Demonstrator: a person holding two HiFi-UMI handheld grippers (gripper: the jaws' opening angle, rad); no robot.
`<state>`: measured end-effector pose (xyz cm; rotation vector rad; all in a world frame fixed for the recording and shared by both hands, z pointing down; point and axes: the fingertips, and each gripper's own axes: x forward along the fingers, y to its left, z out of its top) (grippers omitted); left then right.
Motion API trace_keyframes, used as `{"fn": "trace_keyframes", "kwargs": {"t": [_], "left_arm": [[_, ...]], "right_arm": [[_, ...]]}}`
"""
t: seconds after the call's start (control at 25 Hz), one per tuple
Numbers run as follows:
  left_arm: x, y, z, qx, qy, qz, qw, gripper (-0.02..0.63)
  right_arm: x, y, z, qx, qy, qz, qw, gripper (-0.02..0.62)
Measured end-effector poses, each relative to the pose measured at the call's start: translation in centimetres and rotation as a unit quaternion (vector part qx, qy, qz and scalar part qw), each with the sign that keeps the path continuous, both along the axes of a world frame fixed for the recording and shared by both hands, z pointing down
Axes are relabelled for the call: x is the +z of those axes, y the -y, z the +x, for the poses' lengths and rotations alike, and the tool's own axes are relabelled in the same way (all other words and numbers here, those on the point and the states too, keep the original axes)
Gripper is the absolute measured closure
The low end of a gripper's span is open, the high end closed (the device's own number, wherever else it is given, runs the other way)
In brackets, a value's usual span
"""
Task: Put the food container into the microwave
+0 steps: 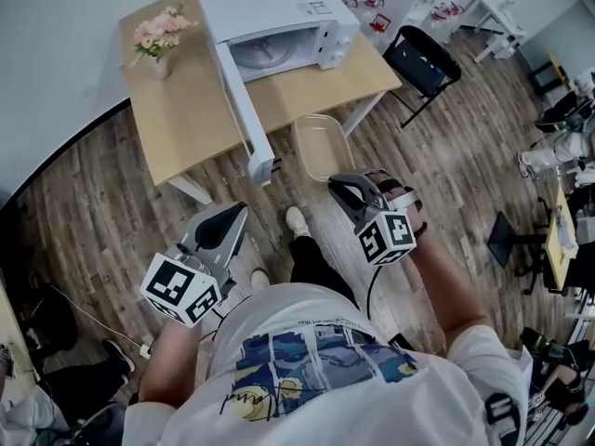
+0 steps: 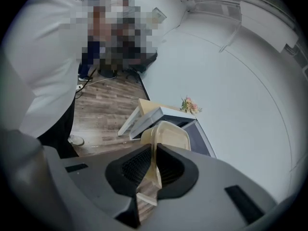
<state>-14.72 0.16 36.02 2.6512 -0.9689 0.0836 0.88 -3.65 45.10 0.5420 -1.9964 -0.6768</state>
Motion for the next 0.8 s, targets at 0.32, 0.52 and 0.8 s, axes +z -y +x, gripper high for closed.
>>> {"fn": "trace_keyframes", "kwargs": {"t": [0.32,0.52,0.8], "left_arm": [[-1.4,8.7,1.3,-0.054,0.011,0.006,0.9985,0.598],[-1.8,13.5,2.3,-0.089,0.017,0.002,0.9959,0.598],[-1.8,17.9,3.1,-0.140,0.025,-0.004,0.9898,0.598]], "right_arm": [[2.1,14.3,0.7,-0.050,-0.016,0.005,0.999,0.565],[3.6,22.8,0.8,-0.076,-0.026,0.014,0.997,0.565],[8.3,33.5,-0.1,-0.081,-0.038,0.024,0.996,0.565]]}}
